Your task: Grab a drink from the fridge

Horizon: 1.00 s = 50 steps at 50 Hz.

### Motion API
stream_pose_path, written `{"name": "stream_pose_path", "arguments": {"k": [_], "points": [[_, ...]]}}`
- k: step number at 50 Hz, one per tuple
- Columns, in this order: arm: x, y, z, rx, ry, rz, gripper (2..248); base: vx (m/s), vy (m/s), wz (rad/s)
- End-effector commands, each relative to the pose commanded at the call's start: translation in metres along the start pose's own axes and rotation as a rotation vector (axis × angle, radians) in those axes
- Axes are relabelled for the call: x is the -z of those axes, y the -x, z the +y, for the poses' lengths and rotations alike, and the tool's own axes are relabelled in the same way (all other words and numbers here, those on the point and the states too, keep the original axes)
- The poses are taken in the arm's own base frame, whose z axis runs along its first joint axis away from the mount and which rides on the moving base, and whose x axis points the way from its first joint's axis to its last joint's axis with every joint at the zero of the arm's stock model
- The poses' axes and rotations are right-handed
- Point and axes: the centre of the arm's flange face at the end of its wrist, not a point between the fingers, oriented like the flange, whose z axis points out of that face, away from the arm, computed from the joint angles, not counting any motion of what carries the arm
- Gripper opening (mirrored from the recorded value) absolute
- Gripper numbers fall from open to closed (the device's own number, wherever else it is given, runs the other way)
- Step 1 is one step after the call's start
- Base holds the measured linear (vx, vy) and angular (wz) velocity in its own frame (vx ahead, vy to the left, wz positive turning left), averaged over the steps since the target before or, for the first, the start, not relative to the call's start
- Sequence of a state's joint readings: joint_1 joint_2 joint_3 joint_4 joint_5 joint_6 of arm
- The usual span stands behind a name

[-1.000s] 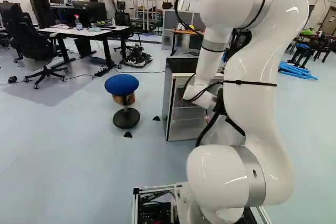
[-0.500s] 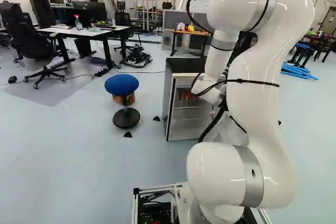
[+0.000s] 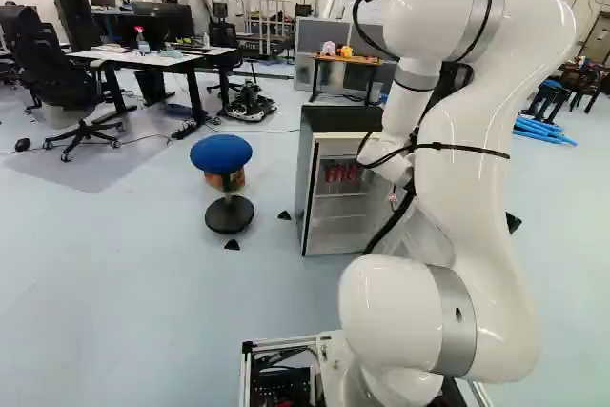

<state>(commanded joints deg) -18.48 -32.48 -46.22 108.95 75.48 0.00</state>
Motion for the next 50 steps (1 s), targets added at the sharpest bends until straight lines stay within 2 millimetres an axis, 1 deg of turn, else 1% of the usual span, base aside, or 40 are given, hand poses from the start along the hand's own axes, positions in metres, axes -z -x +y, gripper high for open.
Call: {"name": "stream_pose_path", "arguments": {"k": [50], "points": [[-0.005,0.009,-0.059,-0.078,-0.031,-0.057,247,0.0,0.0,0.0]]}}
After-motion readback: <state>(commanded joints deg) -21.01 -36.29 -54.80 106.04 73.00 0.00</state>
